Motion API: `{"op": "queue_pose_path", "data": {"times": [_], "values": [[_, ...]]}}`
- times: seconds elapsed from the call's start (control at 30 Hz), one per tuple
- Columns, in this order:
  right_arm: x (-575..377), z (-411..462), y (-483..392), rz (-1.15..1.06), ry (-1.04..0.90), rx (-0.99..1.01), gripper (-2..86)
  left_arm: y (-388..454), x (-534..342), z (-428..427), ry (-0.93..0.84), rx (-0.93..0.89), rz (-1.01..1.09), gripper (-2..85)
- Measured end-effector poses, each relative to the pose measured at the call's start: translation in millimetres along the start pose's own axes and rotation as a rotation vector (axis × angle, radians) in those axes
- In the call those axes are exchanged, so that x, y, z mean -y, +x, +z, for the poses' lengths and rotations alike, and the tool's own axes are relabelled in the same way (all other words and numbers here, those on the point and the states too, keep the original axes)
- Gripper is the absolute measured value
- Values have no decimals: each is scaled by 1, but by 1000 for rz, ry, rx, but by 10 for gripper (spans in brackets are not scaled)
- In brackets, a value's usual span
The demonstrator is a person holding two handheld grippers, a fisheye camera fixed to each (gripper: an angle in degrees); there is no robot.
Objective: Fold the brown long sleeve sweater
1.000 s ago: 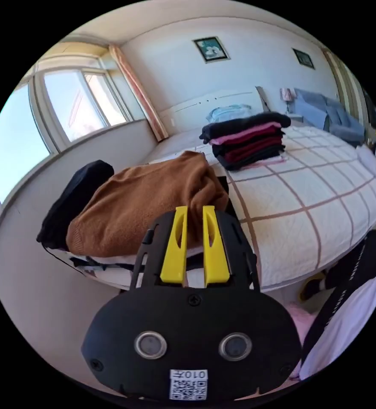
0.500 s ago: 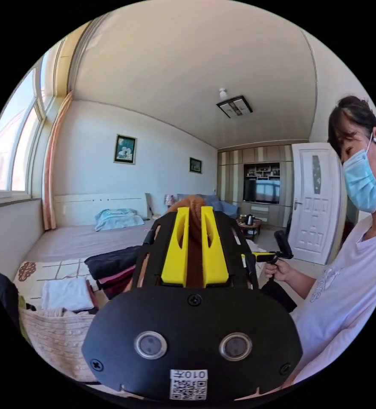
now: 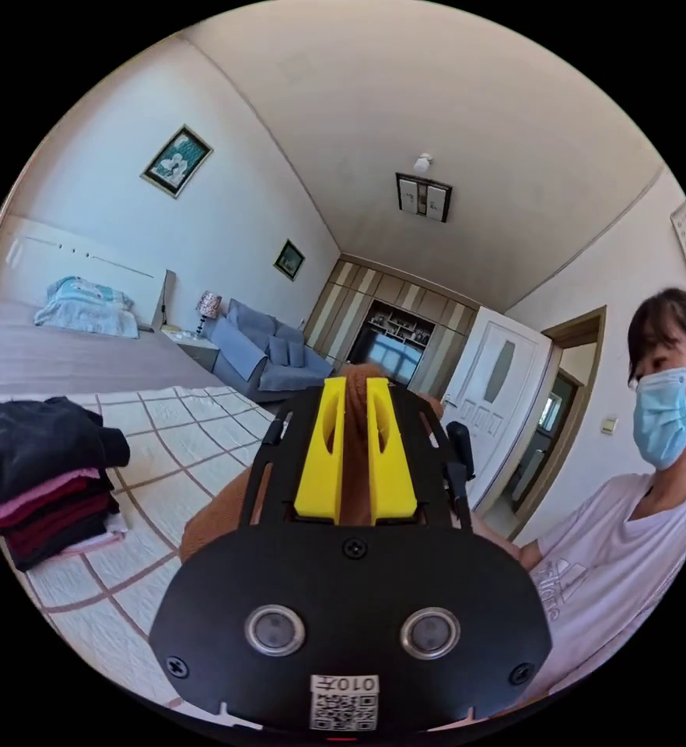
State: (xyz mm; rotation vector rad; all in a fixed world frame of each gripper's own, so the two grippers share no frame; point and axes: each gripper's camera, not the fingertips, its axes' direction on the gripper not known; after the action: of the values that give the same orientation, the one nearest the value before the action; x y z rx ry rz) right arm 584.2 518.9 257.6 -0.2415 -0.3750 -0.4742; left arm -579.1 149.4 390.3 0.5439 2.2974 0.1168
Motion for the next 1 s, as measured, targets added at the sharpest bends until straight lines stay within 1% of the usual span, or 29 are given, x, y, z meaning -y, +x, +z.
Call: {"op": "queue_pose_path", "data": {"times": [0.03, 0.07, 0.13, 0.17, 0.2, 0.23, 0.27, 0.3, 0.33, 0.37, 0.4, 0.43, 0.47, 0.5, 0.57, 0.6, 0.63, 0.67, 0.73, 0.77, 0.83, 0.9, 0.97, 1.0], "values": [[13, -7, 11, -29, 64, -79, 87, 10, 10, 10, 17, 41, 100, 71], [21, -11, 23, -41, 130, -109, 96, 16, 13, 14, 25, 64, 147, 72], [22, -7, 42, -31, 174, -90, 108, 30, 9, 26, 27, 158, 277, 75], [17, 6, 56, -10, 128, -43, 115, 30, 4, 31, 12, 180, 285, 76], [11, 15, 63, 1, 88, -9, 119, 26, -11, 41, -50, 200, 296, 79], [-7, 37, 75, 29, -13, 61, 124, 20, -33, 55, -153, 205, 297, 84], [-33, 64, 82, 63, -134, 111, 127, 15, -47, 63, -217, 207, 291, 88], [-49, 78, 84, 82, -195, 124, 127, 6, -81, 80, -366, 203, 267, 95], [-84, 104, 85, 129, -317, 146, 128, -4, -118, 92, -505, 182, 209, 102], [-116, 122, 84, 169, -415, 178, 127, -8, -136, 96, -562, 158, 180, 105], [-129, 127, 83, 185, -438, 199, 127, -15, -168, 100, -636, 120, 101, 111], [-151, 130, 82, 223, -448, 240, 130, -17, -189, 97, -637, 97, 38, 117], [-166, 128, 83, 272, -433, 266, 134, -15, -195, 95, -628, 101, 26, 120], [-171, 125, 84, 298, -423, 274, 135, -7, -196, 95, -610, 148, 55, 128], [-181, 113, 90, 351, -373, 295, 138, 15, -187, 106, -598, 257, 191, 140], [-180, 110, 92, 355, -361, 294, 139, 30, -181, 124, -610, 324, 302, 148], [-179, 105, 95, 362, -338, 285, 140, 43, -179, 148, -633, 353, 409, 152], [-175, 100, 99, 370, -313, 276, 142, 49, -179, 161, -644, 350, 458, 154], [-172, 93, 106, 389, -273, 283, 143, 75, -188, 215, -686, 285, 624, 158], [-170, 88, 110, 397, -249, 298, 144, 82, -194, 227, -701, 263, 666, 158], [-172, 80, 114, 399, -223, 316, 144, 106, -223, 271, -787, 224, 798, 157], [-176, 75, 116, 404, -227, 296, 143, 114, -243, 296, -824, 240, 835, 148], [-186, 71, 120, 423, -256, 263, 140, 110, -251, 311, -802, 307, 813, 130], [-189, 70, 121, 432, -258, 261, 139, 103, -248, 317, -781, 359, 768, 116]]}}
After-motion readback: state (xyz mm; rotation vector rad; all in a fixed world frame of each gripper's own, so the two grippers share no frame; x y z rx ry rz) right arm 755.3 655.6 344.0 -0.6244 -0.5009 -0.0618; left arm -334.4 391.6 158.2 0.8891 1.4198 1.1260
